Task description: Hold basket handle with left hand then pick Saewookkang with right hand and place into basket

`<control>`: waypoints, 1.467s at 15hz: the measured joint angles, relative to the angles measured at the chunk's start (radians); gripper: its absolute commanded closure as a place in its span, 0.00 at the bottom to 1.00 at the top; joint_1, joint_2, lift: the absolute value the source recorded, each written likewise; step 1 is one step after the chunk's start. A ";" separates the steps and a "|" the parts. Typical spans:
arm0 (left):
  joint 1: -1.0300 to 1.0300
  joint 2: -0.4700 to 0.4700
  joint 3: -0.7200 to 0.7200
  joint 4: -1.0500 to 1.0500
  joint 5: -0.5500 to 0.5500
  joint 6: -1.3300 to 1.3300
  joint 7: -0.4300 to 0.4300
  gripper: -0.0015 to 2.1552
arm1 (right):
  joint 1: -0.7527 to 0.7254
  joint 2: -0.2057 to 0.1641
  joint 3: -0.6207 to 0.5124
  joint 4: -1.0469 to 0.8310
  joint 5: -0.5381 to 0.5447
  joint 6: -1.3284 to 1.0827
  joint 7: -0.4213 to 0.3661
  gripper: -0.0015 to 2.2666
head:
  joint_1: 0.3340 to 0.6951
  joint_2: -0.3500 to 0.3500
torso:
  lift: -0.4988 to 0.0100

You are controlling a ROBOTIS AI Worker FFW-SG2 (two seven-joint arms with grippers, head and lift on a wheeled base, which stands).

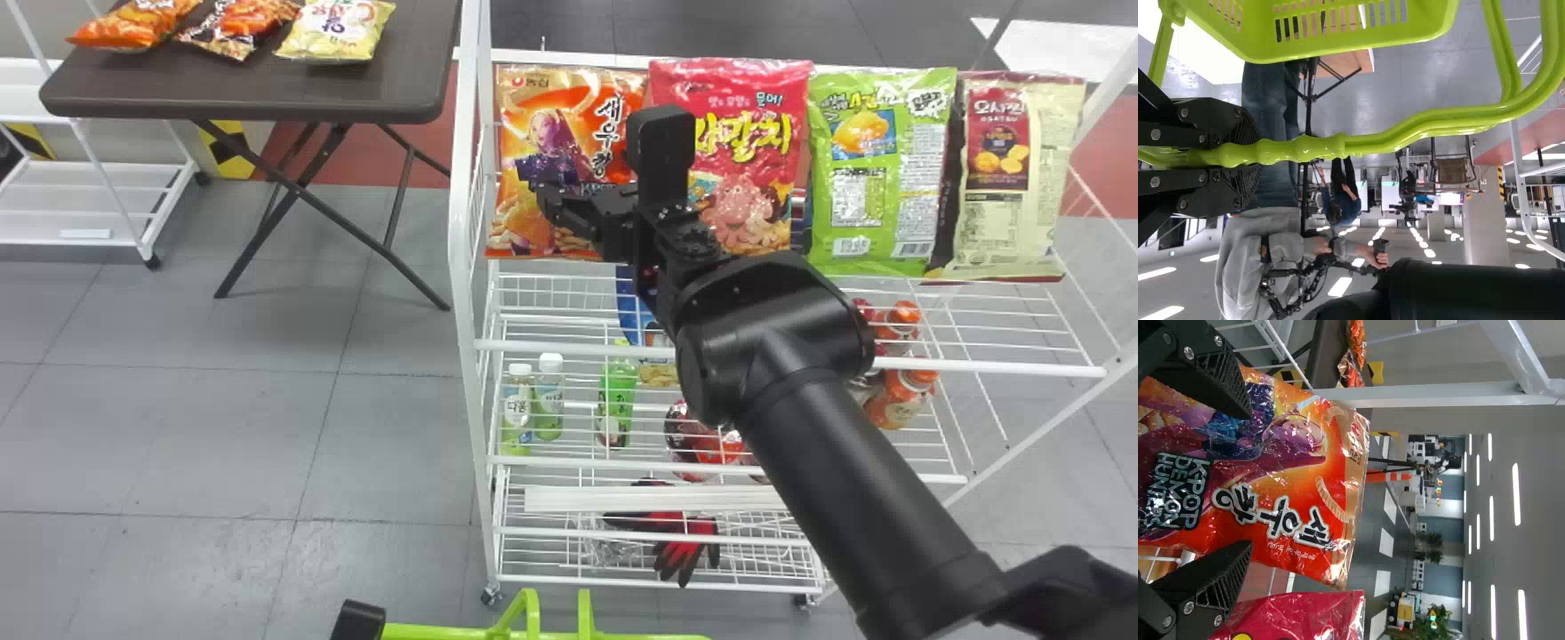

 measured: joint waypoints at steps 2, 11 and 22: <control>-0.004 -0.001 -0.004 0.008 0.001 0.000 -0.002 0.92 | -0.011 0.000 -0.001 0.017 -0.011 0.013 0.028 0.07 | 1.00 0.43 | 0.94; -0.052 -0.001 -0.036 0.058 0.002 0.000 0.000 0.92 | -0.036 0.000 0.063 0.045 -0.036 0.029 0.044 0.14 | 1.00 0.48 | 0.94; -0.059 -0.001 -0.041 0.085 0.002 0.000 -0.004 0.92 | -0.053 0.000 0.117 0.089 0.056 -0.127 -0.065 0.99 | 1.00 0.48 | 0.94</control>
